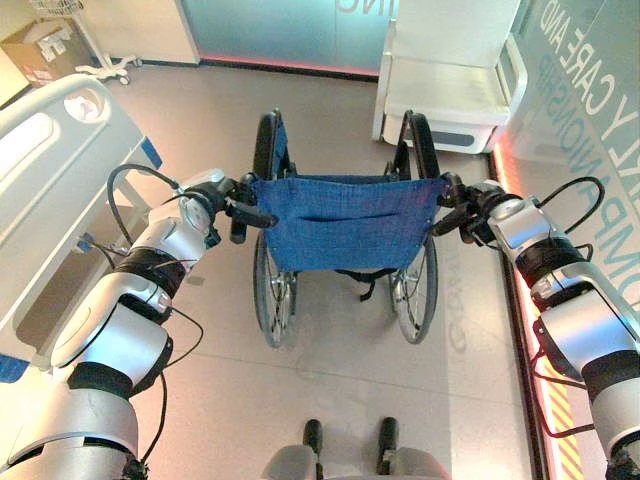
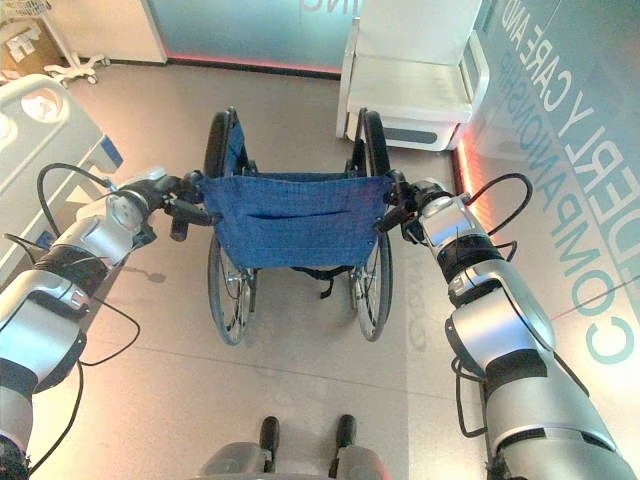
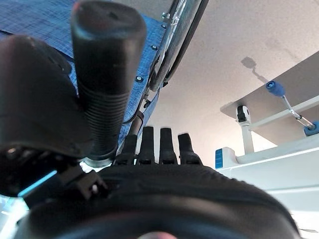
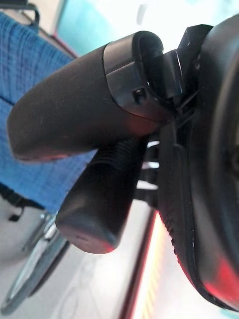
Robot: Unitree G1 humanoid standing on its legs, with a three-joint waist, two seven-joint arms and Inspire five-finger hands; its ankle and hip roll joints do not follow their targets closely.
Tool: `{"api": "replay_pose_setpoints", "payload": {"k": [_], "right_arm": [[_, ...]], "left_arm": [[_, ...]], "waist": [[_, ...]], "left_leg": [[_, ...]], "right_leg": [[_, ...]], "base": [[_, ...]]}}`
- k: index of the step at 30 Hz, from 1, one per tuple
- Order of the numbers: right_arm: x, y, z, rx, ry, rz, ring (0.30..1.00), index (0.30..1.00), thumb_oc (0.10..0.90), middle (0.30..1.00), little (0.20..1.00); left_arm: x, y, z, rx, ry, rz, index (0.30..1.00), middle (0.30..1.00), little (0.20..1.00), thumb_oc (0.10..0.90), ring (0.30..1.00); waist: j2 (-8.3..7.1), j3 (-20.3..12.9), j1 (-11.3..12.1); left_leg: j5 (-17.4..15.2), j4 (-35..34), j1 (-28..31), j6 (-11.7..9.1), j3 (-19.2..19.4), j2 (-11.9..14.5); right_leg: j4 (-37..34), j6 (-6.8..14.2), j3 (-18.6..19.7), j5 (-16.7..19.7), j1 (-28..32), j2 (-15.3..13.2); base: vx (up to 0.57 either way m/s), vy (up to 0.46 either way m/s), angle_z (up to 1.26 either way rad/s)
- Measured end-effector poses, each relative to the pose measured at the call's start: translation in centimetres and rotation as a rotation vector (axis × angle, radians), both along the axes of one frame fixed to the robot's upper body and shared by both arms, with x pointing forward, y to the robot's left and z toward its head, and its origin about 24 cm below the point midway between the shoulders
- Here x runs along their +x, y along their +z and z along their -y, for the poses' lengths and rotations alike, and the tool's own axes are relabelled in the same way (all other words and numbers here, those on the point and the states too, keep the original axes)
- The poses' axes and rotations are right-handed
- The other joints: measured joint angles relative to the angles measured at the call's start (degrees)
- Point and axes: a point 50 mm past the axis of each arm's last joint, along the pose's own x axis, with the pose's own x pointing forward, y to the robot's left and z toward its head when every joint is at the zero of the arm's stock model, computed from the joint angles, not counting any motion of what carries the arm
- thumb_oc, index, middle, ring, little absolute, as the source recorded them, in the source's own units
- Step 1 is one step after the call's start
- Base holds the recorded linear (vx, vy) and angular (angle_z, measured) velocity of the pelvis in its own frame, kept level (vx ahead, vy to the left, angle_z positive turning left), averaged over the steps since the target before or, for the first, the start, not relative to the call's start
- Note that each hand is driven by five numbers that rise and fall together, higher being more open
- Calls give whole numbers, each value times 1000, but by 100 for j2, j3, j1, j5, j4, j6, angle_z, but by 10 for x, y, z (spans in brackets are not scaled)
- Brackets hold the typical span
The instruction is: Push the wheelchair next to the bed
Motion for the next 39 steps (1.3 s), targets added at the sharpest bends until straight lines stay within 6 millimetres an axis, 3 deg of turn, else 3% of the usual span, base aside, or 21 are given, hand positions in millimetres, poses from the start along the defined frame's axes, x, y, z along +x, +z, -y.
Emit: {"api": "replay_pose_setpoints", "payload": {"k": [11, 23, 28, 32, 39], "right_arm": [[-3, -7, -6, -57, -8, 110, 300, 300, 400, 300, 300], [-2, -5, -5, -124, 11, 115, 300, 300, 400, 300, 300], [-2, -4, -3, -123, 11, 111, 300, 300, 400, 300, 300], [-2, -3, 3, -117, 0, 115, 300, 300, 400, 300, 300], [-3, 2, 14, -95, -32, 128, 300, 300, 400, 300, 300]], "left_arm": [[-1, -14, 2, -40, 33, -30, 300, 300, 300, 400, 300], [0, -15, 3, -38, 30, 0, 300, 300, 300, 400, 300], [0, -18, 5, -77, 40, 37, 300, 300, 300, 400, 300], [-4, -30, 7, -263, 104, 124, 300, 300, 300, 400, 300], [-4, -26, 16, -424, 114, 245, 300, 300, 300, 400, 300]], "waist": [[217, -133, -74], [261, -122, -69], [260, -119, -53], [245, -111, -24], [45, 9, 63]], "left_leg": [[3, 10, -103, 1, -20, 3], [4, -10, -103, -1, -36, 3], [-13, -13, -114, -28, -56, 14], [-8, -11, -144, -34, -95, 22], [15, 31, -238, -68, -200, 49]], "right_leg": [[35, 0, -5, 0, -110, 2], [34, 0, -25, -2, -112, -4], [27, 2, -45, -4, -112, -5], [23, 8, -130, -16, -111, -13], [35, -10, -184, -32, -144, 18]], "base": [[-2, 3, 1], [1, -3, 0], [23, -50, 2], [23, -74, 6], [-3, -83, 8]]}}
